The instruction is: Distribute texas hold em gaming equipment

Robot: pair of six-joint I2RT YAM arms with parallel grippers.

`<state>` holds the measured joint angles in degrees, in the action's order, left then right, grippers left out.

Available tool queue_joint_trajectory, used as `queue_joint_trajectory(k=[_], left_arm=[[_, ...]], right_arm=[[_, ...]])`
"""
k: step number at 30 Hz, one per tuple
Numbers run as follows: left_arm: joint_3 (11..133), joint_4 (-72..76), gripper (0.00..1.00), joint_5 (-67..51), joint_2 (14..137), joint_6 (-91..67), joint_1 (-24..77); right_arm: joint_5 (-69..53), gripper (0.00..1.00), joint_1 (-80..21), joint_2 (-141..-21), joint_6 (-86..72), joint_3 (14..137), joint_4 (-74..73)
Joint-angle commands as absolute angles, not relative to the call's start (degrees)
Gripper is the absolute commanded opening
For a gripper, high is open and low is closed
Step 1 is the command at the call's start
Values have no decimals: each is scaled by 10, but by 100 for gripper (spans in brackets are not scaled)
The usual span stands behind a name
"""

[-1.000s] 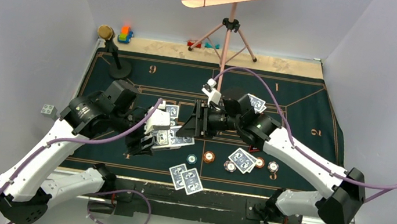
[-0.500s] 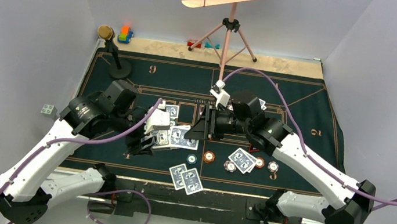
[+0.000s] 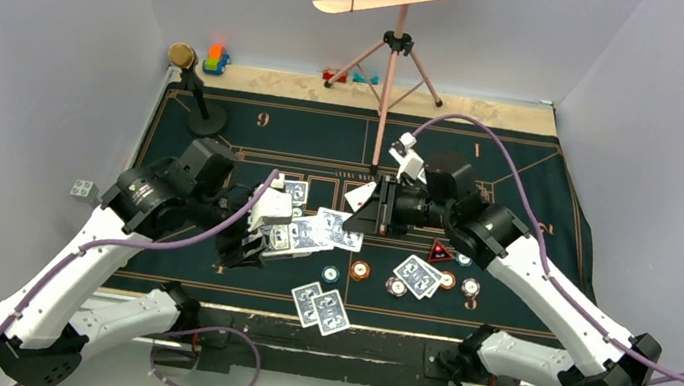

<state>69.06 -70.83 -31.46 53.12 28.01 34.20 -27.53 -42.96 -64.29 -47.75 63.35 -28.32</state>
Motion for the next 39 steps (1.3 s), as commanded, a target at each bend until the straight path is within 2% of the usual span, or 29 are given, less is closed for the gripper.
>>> queue_joint_trajectory(k=[1,14,19,24,31,39], left_arm=[[708,-685,36,-332,522,272,343],[703,-686,35,-333,517,272,343],[701,-687,35,-333,515,273,343],[704,-691,35,-333,513,273,343],[705,-696,35,-335,511,273,343],[708,-700,35,-334,510,273,344]], right_arm=[[-266,17,-409,-625,-446,661,-325],[-267,15,-373,-624,-422,697,-345],[-270,15,-331,-619,-398,728,-362],[-301,14,-296,-636,-398,703,-323],[-298,9,-274,-726,-392,628,-220],[-257,2,-273,-895,-380,631,-142]])
